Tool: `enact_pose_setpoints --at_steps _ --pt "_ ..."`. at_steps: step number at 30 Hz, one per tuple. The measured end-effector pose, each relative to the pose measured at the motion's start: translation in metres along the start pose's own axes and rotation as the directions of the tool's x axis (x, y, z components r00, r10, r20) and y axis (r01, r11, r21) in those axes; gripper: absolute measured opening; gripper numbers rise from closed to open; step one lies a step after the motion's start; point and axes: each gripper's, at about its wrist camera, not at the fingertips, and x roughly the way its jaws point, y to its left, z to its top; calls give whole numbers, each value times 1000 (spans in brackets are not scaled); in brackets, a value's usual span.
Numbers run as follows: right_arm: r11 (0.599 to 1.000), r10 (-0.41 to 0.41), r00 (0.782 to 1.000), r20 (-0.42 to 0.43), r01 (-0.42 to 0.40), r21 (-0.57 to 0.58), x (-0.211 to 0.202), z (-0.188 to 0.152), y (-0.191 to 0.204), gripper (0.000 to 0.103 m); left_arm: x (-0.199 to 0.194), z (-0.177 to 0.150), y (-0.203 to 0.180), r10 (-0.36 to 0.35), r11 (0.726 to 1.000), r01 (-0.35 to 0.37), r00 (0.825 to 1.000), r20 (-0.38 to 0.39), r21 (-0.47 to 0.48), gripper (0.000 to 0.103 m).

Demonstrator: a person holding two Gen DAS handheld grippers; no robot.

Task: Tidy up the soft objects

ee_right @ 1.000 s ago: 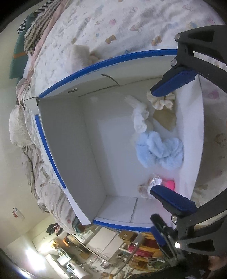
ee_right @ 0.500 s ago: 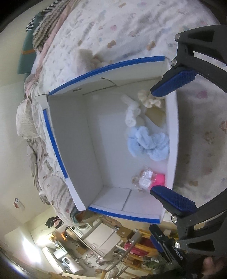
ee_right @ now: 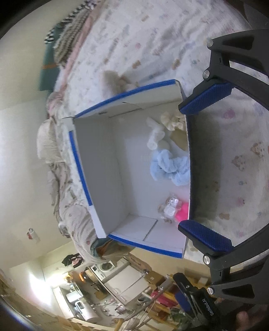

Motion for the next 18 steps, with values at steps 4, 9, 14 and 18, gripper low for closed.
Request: enact_pose_setpoints --at_steps 4,9,14,18 --pt "999 -27 999 24 27 -22 1 3 4 103 -4 -1 -2 8 1000 -8 1000 26 6 101" --pt "998 -49 999 23 50 -26 4 4 4 103 -5 0 -4 -8 1000 7 999 48 3 101" --pt "999 -41 999 13 41 -27 6 2 5 103 3 -2 -7 -3 1000 3 1000 13 9 101" --pt "998 -46 999 10 46 -34 7 1 6 103 2 0 -5 -24 1000 24 1000 16 -8 101"
